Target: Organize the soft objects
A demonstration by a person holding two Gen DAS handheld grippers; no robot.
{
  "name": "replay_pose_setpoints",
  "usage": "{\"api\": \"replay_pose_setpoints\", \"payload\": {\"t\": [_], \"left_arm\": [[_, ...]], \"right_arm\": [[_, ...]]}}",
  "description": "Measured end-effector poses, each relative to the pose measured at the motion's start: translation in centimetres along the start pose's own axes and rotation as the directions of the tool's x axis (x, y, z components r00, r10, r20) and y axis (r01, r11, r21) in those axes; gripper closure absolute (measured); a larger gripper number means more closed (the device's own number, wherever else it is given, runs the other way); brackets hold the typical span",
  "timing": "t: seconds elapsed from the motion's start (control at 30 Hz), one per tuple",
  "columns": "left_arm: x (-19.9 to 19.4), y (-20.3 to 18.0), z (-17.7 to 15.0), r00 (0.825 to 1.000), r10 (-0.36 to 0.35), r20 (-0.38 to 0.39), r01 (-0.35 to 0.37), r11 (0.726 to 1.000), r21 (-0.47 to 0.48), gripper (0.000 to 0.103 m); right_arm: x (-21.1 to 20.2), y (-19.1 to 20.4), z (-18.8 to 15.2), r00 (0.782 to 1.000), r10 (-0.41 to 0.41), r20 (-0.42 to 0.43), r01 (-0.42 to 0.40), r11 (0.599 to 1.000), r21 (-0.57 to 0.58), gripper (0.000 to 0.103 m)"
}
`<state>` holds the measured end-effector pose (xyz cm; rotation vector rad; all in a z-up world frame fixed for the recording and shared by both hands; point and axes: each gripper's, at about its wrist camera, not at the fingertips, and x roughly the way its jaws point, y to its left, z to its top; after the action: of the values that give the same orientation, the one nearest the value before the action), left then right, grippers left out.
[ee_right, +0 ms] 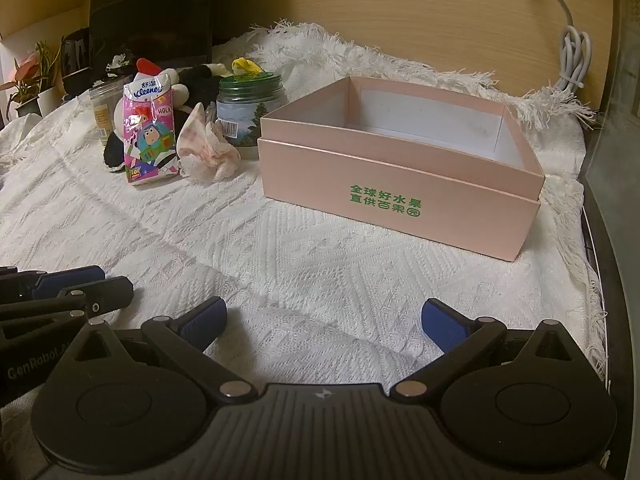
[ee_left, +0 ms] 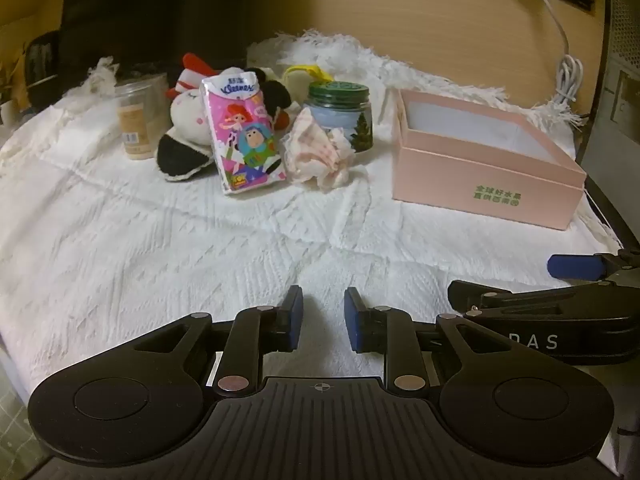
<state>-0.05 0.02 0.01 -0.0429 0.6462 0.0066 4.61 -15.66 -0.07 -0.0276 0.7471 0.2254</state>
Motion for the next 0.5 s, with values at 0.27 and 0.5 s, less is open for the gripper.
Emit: {"api": "replay_pose_setpoints", "payload": {"t": [0.27,0.5], "left_arm": [[0.10,0.08,-0.03,1.000,0.005,-0.010,-0.005,1.000,0.001,0.077],[0.25,-0.01,0.03,1.000,0.006,-0.011,-0.006,1.000,0.004,0.077]], "right_arm": [[-0.01,0.00,0.00,1.000,0.000,0.000,0.000,1.000,0.000,0.000],[-0.01,0.00,0.00,1.000,0.000,0.000,0.000,1.000,0.000,0.000]]}}
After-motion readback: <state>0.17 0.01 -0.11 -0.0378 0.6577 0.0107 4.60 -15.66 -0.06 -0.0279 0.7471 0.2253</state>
